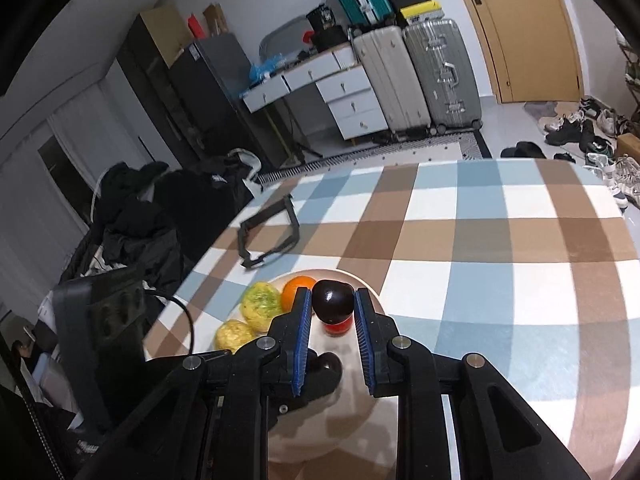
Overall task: Organize fruits
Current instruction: 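Carry both dark plums onto the plate and open both tools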
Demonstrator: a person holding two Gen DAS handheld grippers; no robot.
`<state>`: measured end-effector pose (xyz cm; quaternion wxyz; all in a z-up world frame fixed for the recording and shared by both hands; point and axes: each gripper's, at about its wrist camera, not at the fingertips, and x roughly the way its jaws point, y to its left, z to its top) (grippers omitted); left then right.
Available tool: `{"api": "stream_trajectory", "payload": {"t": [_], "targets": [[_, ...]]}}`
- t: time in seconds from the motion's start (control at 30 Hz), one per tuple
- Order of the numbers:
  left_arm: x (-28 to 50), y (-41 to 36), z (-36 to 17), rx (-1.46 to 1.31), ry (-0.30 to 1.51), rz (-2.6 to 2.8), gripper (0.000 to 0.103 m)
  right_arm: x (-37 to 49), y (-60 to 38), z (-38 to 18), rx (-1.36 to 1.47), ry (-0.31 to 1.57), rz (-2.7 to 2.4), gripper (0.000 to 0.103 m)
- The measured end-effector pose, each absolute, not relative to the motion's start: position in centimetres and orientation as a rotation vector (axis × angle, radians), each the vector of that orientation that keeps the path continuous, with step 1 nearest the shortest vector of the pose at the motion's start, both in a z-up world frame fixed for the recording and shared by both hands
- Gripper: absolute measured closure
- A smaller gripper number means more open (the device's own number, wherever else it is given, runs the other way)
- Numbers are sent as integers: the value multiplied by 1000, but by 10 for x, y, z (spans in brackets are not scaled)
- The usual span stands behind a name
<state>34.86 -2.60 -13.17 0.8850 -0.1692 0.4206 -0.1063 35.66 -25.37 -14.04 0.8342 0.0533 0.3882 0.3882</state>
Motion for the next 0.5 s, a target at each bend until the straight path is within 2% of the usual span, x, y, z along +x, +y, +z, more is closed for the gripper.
{"api": "stream_trajectory", "payload": {"t": [0.5], "targets": [[369, -23, -141, -355, 917, -212, 81, 379, -228, -179, 42, 917, 836, 80]]}}
